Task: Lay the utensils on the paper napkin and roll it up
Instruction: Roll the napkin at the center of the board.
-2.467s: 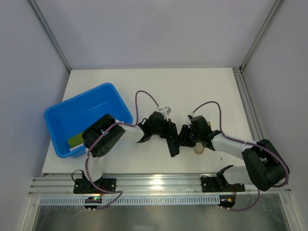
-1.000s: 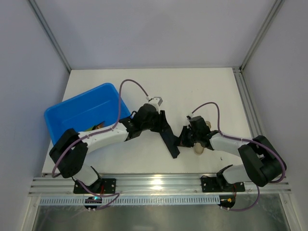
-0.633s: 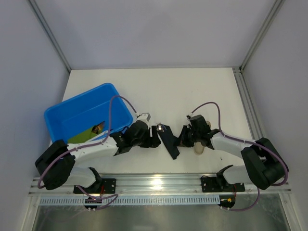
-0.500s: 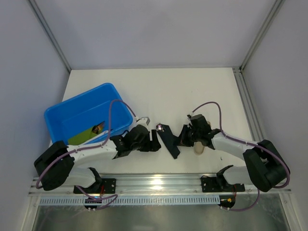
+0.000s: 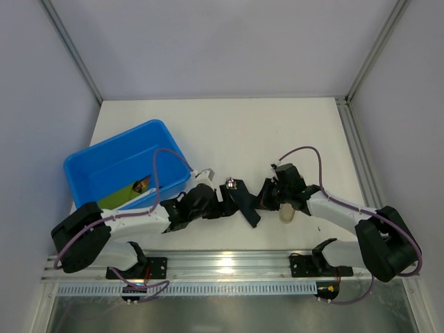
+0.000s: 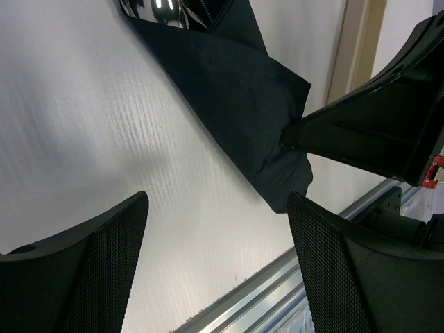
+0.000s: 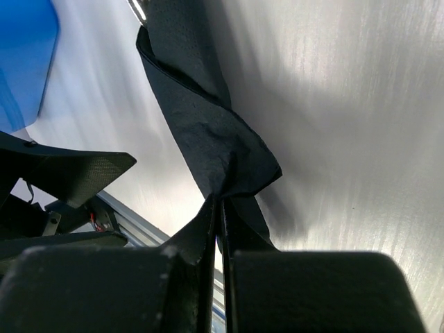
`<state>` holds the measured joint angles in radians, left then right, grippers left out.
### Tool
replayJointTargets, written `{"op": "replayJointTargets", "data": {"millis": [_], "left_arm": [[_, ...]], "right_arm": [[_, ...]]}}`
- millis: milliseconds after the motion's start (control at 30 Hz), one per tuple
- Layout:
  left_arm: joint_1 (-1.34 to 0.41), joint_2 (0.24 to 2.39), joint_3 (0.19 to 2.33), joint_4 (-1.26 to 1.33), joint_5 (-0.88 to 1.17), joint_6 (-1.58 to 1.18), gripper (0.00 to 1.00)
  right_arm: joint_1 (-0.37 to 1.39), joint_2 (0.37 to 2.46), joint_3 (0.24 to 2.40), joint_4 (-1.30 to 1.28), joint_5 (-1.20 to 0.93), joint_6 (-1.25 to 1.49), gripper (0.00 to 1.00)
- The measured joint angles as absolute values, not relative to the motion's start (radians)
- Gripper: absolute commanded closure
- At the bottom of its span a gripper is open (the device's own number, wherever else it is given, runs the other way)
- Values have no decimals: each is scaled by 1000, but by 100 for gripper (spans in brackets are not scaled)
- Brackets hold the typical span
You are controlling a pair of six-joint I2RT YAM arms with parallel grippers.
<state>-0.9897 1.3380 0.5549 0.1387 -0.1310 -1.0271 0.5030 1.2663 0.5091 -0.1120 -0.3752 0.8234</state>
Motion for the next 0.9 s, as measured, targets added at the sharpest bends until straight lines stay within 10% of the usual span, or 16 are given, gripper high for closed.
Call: {"op": "replayJointTargets", "data": {"millis": [900], "left_arm": [[-990, 1435, 450, 414, -133, -1290, 12]], "right_arm": [[503, 1229, 554, -160, -378, 823, 96]]}}
